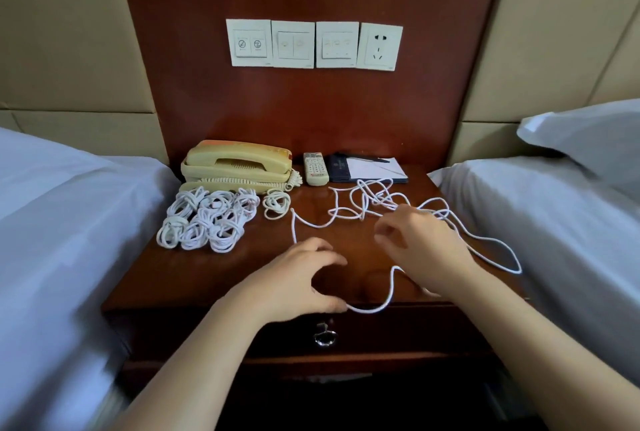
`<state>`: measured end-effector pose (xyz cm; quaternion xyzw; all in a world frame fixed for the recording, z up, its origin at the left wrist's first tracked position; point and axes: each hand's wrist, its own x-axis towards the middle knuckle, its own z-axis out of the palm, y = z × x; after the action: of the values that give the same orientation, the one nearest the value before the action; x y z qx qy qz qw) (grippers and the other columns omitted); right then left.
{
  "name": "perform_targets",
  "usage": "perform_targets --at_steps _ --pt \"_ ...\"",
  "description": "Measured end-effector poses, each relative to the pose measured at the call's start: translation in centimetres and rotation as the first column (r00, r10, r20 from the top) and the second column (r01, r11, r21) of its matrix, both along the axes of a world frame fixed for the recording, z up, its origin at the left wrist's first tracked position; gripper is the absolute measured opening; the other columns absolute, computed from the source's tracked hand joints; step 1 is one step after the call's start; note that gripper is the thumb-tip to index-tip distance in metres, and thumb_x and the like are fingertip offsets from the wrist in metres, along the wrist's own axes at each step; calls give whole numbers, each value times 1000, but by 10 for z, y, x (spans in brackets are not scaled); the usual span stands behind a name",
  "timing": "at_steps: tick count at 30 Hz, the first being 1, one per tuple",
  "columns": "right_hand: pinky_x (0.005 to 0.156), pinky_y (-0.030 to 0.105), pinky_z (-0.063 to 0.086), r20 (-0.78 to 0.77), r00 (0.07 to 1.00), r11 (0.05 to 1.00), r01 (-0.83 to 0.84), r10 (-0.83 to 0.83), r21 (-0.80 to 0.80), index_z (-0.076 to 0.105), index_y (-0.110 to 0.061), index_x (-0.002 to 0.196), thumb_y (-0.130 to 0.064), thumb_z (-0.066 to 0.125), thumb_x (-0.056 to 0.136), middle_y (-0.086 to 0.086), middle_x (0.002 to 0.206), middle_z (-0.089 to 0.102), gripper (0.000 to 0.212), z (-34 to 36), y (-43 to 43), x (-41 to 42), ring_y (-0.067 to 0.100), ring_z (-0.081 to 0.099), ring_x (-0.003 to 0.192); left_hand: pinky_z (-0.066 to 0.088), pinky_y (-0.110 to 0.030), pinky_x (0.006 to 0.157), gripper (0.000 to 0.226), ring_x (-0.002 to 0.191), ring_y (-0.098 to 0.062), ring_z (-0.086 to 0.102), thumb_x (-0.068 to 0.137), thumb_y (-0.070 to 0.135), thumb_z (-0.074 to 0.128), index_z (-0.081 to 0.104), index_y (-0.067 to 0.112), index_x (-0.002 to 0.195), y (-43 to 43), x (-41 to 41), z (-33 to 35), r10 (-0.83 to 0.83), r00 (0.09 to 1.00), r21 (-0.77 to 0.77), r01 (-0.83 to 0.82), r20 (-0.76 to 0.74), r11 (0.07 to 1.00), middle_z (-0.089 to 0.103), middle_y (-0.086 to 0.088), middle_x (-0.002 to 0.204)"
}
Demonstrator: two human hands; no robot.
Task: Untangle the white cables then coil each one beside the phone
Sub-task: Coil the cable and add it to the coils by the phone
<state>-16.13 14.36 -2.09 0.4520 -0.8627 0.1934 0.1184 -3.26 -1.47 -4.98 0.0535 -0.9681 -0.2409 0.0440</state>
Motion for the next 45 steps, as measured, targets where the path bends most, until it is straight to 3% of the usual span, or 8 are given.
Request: perform_targets --at_steps 4,7,10,14,25,31,36,45 --pt "78 35 46 -36 988 962 156 -152 226 60 -29 105 -45 49 90 -5 116 53 24 -6 43 -22 24 59 102 30 -30 110 68 128 -4 30 70 52 75 48 34 130 20 -23 -4 -86 991 -50 92 100 995 33 18 137" --pt "88 35 45 85 996 930 4 -38 368 58 -23 112 -51 48 90 -3 119 56 37 -20 62 -38 21 55 110 33 -34 106 46 123 -11 36 77 46 70 52 32 117 29 -39 -11 -63 996 -103 69 59 992 44 14 123" --pt "104 34 38 259 965 956 -103 30 273 49 -28 132 -54 50 89 -6 133 50 51 -29 69 -48 16 43 124 40 -33 95 14 106 -10 47 85 38 64 57 28 92 33 -50 -11 -2 999 -78 -2 -48 997 52 11 101" --pt "107 31 32 239 969 976 -111 64 189 35 -29 143 -55 56 86 -7 142 41 66 -39 64 -57 15 34 129 43 -33 82 17 89 -15 52 90 31 58 57 24 75 32 -60 -9 106 986 -17 -109 -128 994 53 9 81" --pt "107 42 29 106 988 976 130 -113 -175 44 -25 137 -67 37 83 -1 140 42 68 -40 50 -91 19 27 131 41 -35 93 16 99 -17 55 92 20 57 72 17 87 7 -79 -15 247 923 66 -238 -294 969 61 7 95" --pt "107 41 30 194 916 936 332 -350 120 21 -20 148 -56 44 91 5 150 34 71 -44 53 -100 28 29 135 33 -28 92 17 103 -14 50 93 22 56 73 22 92 2 -78 -22 239 917 17 -247 -318 969 58 10 101" --pt "98 30 37 183 963 979 184 -198 88 37 -19 142 -48 55 90 3 136 46 63 -45 46 -91 21 41 124 31 -33 78 3 81 -20 43 81 16 72 75 16 80 5 -78 -17 215 819 -223 -380 -532 898 41 5 84" --pt "84 21 38 270 958 994 -110 100 23 48 -18 136 -38 61 89 -3 110 45 52 -44 15 -69 11 47 101 43 -36 61 12 70 -26 53 89 9 61 71 6 82 16 -89 -3 124 784 -209 -309 -608 928 53 -4 71"
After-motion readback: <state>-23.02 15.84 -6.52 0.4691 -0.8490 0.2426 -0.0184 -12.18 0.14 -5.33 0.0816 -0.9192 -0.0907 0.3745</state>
